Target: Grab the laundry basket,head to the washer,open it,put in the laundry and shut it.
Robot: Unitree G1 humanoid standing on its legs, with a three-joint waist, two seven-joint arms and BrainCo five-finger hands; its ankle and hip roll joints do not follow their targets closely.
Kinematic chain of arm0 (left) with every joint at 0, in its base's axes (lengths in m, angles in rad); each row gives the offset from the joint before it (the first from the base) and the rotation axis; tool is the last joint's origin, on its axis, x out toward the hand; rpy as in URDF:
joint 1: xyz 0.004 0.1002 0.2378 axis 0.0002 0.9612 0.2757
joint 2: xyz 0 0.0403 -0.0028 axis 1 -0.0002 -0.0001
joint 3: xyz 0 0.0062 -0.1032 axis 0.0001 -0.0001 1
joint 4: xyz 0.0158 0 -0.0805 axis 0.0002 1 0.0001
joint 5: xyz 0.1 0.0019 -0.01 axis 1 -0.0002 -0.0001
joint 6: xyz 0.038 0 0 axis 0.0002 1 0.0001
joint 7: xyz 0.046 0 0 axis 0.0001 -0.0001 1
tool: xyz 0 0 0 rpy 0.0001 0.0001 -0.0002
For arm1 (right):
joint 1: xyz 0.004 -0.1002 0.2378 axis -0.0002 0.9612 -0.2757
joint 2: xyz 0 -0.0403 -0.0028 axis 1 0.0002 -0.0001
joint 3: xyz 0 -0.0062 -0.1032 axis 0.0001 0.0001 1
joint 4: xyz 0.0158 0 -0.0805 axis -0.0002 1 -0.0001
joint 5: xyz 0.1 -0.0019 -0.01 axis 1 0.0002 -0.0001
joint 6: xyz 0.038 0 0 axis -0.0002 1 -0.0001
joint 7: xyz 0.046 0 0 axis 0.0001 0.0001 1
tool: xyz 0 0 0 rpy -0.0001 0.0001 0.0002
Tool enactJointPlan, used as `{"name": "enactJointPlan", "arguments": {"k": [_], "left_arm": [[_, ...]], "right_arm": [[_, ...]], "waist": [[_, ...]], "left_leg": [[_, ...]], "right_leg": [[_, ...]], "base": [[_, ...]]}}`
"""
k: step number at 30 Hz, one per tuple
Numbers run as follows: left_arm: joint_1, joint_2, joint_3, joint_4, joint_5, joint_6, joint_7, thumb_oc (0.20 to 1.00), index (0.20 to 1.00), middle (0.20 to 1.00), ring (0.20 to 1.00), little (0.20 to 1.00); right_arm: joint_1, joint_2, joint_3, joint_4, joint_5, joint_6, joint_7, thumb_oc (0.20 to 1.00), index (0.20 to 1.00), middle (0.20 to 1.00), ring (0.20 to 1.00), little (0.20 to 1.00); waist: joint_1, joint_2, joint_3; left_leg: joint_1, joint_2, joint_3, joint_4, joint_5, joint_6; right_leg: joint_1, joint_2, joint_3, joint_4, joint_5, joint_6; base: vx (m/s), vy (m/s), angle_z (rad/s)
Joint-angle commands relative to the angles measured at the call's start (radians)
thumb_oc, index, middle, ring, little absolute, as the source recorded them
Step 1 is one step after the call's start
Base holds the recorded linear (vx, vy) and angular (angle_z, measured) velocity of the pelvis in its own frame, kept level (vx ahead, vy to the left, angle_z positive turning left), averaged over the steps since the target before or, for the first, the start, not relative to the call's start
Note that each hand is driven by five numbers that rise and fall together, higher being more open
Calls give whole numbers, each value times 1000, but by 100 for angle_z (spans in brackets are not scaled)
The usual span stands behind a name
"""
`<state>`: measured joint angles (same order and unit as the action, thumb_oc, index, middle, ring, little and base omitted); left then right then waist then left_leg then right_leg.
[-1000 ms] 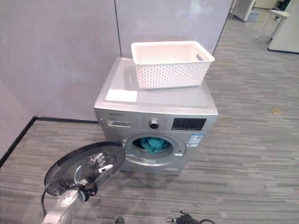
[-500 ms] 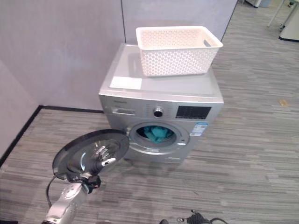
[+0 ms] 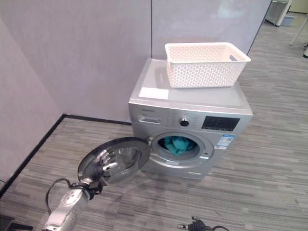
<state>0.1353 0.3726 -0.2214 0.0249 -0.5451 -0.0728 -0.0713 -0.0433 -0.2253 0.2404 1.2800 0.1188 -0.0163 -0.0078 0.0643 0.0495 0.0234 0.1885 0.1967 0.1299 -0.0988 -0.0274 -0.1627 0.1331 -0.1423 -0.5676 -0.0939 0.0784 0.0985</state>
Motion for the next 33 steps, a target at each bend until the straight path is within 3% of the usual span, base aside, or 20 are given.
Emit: {"name": "enactJointPlan", "arguments": {"k": [1,6,7,15,16,23,28,29,31,33], "left_arm": [[-29,50,91,-198,92,-93,7,1000,1000,1000,1000,1000],[-45,94,232,-164,324,-114,118,1000,1000,1000,1000,1000],[-87,115,263,-99,417,-87,147,1000,1000,1000,1000,1000],[-201,224,318,149,619,-5,183,1000,1000,1000,1000,1000],[-212,245,320,184,655,5,199,1000,1000,1000,1000,1000],[-294,320,275,408,736,53,246,1000,1000,1000,1000,1000],[-370,330,226,578,752,81,285,1000,1000,1000,1000,1000],[-415,337,187,706,752,101,293,1000,1000,1000,1000,1000],[-420,337,183,712,751,98,295,1000,1000,1000,1000,1000],[-473,326,136,858,750,117,292,1000,1000,1000,1000,1000]], "right_arm": [[-32,40,27,88,-15,-3,22,1000,1000,1000,1000,1000],[-1,60,68,54,-37,1,48,1000,1000,1000,1000,1000],[-4,52,76,45,-53,9,53,1000,1000,1000,1000,1000],[-17,8,82,8,-101,32,94,1000,1000,1000,1000,1000],[-13,3,82,4,-106,34,100,1000,1000,1000,1000,1000],[14,-21,96,-24,-125,36,115,1000,1000,1000,1000,1000],[33,-29,105,-55,-124,26,107,1000,1000,1000,1000,1000],[43,-37,120,-81,-131,20,104,1000,1000,1000,1000,1000],[44,-37,118,-82,-131,20,104,1000,1000,1000,1000,1000],[47,-46,130,-101,-138,16,99,1000,1000,1000,1000,1000]], "waist": [[36,-15,-30],[27,-21,-44],[20,-21,-48],[-14,-20,-48],[-22,-16,-53],[-54,-11,-47],[-76,-11,-41],[-90,-12,-38],[-89,-12,-38],[-103,-12,-37]], "left_leg": [[-13,0,14,38,-7,54],[2,0,30,27,-10,49],[4,1,36,26,-9,46],[7,-2,76,23,7,45],[17,4,68,19,-10,40],[15,5,93,16,-11,38],[6,5,102,12,-11,38],[3,6,110,11,-9,38],[2,6,110,11,-9,38],[3,7,117,11,-10,38]], "right_leg": [[-41,-3,71,78,-105,-4],[-29,0,84,61,-102,0],[-27,2,87,58,-102,0],[-39,2,90,52,-82,-1],[-32,10,111,48,-97,7],[-45,17,128,43,-92,11],[-58,24,134,38,-88,12],[-66,28,142,34,-85,12],[-66,28,142,33,-85,12],[-68,33,150,29,-83,11]], "base": [[36,-3,-2],[42,-20,-4],[38,-27,-8],[25,-9,-10],[36,-8,-8],[33,-4,-13],[8,-3,-4],[13,-6,-8],[13,-1,-9],[21,-3,-5]]}}
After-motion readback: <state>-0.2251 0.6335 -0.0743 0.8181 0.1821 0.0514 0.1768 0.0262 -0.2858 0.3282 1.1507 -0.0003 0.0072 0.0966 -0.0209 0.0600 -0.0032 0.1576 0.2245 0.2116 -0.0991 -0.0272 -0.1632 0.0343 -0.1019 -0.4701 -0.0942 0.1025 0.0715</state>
